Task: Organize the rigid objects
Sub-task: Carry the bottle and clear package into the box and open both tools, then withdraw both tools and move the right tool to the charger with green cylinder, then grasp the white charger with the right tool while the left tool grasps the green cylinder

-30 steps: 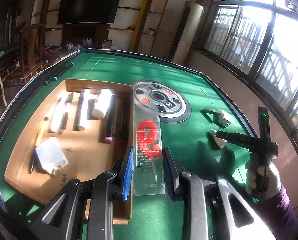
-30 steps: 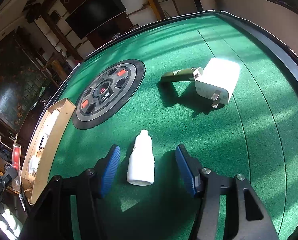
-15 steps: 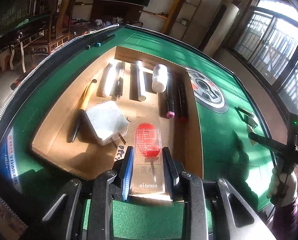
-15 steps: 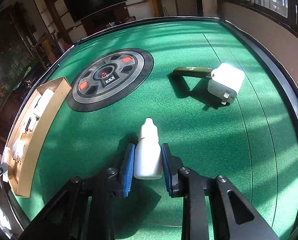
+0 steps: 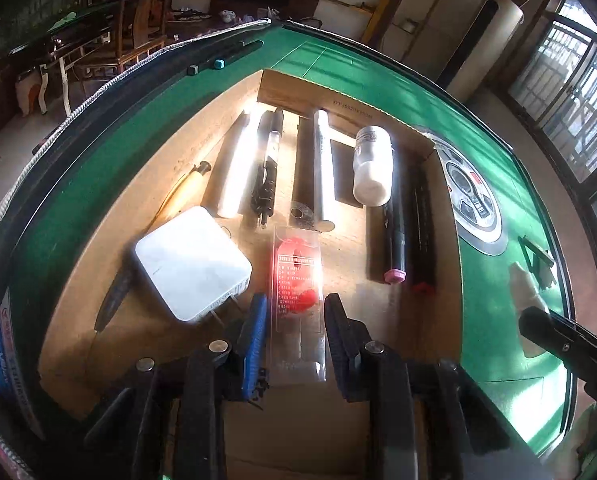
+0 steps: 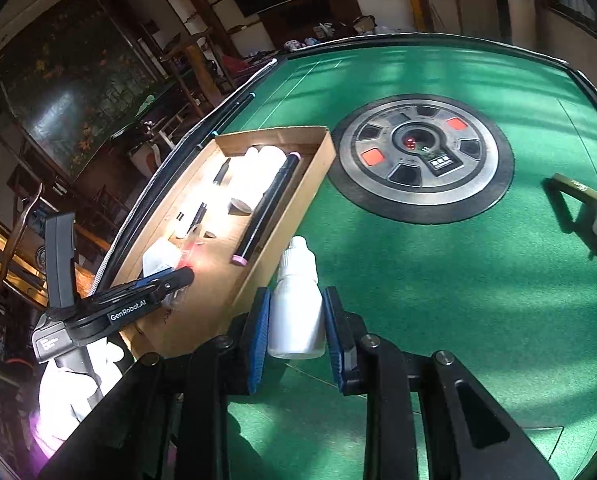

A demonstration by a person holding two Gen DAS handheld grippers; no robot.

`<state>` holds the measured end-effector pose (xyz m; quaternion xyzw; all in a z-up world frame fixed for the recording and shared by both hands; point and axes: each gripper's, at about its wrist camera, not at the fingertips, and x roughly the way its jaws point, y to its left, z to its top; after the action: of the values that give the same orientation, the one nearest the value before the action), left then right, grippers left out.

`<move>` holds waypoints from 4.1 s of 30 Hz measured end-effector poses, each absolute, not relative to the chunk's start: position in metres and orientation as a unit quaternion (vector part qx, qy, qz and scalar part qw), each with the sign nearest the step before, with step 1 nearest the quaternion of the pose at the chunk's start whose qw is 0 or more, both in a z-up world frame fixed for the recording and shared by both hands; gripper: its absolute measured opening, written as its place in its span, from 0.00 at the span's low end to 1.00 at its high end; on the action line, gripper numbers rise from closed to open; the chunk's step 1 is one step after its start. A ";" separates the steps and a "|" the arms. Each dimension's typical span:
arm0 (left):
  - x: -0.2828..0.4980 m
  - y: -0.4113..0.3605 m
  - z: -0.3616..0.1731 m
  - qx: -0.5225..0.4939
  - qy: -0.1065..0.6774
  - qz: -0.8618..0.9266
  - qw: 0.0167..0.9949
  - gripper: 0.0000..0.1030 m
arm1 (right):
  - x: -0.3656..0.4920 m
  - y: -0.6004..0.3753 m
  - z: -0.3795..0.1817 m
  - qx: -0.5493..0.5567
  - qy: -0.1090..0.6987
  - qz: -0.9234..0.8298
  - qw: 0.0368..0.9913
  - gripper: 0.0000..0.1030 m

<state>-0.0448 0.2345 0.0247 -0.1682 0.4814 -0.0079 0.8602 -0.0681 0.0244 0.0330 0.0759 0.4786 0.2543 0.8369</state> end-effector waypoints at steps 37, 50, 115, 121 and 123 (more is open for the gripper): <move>-0.162 0.237 0.083 -0.045 0.348 0.083 0.933 0.77 | -0.103 0.054 0.039 0.015 0.392 0.237 0.889 0.60; -0.161 0.183 0.085 0.018 0.370 0.083 0.925 0.82 | -0.112 -0.060 0.016 0.075 0.401 0.168 0.898 0.61; -0.170 0.088 0.076 0.014 0.388 -0.088 0.917 0.85 | 0.036 -0.270 -0.001 0.180 0.474 -0.090 0.857 0.72; -0.163 0.072 0.082 0.026 0.395 -0.108 0.912 0.85 | 0.044 -0.256 -0.012 0.160 0.487 -0.087 0.854 0.48; -0.154 0.064 0.087 0.026 0.395 -0.124 0.910 0.85 | 0.035 -0.254 -0.012 0.147 0.488 -0.090 0.856 0.47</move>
<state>-0.1537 0.0636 0.0868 0.0263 0.3952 -0.1236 0.9098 0.0345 -0.2539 -0.0115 0.1470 0.4878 -0.0900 0.8558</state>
